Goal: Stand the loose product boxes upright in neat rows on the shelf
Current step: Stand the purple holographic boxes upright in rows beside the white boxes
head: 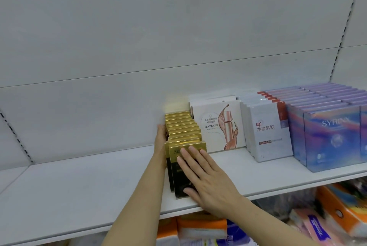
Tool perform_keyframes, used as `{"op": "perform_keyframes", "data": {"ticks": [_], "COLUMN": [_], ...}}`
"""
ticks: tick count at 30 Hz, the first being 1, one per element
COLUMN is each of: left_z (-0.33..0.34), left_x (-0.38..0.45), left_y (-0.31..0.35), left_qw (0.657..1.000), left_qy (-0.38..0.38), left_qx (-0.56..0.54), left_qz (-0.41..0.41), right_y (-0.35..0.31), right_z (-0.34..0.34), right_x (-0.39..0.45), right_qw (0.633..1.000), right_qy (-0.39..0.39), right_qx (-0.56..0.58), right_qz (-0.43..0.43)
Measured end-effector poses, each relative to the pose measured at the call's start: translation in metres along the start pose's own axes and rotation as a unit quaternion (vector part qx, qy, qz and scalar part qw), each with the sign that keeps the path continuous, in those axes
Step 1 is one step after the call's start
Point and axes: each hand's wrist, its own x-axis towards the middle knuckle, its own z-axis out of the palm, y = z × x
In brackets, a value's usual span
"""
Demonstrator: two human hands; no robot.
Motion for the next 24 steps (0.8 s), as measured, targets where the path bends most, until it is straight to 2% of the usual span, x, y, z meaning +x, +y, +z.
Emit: {"op": "perform_keyframes", "data": {"ticks": [3, 6, 9, 17, 19, 22, 24], "left_z": [-0.015, -0.017, -0.005, 0.014, 0.02, 0.01, -0.003], "left_x": [-0.013, -0.046, -0.072, -0.088, -0.096, -0.102, -0.103], "left_y": [0.005, 0.0, -0.008, -0.005, -0.005, -0.006, -0.011], "left_qw": [0.996, 0.984, 0.982, 0.985, 0.985, 0.975, 0.958], "left_qy": [0.021, -0.013, -0.065, -0.092, -0.079, -0.011, 0.005], "left_qx": [0.082, 0.157, 0.143, 0.118, 0.125, 0.19, 0.249], "left_qz": [0.02, 0.081, 0.103, 0.082, 0.086, 0.116, 0.144], "right_y": [0.001, 0.001, 0.001, 0.0, 0.001, 0.001, 0.003], "right_z": [0.001, 0.001, 0.001, 0.001, -0.002, -0.009, -0.013], "right_x": [-0.001, -0.001, -0.001, -0.002, -0.005, -0.01, -0.004], "right_qw": [1.0, 1.0, 1.0, 0.999, 0.999, 0.986, 0.936], "right_qy": [0.006, 0.015, 0.016, 0.016, 0.03, 0.059, 0.08], "right_qx": [0.009, 0.012, 0.013, 0.029, 0.04, 0.141, 0.306], "right_qz": [0.001, 0.0, 0.004, 0.01, 0.006, 0.066, 0.154]}}
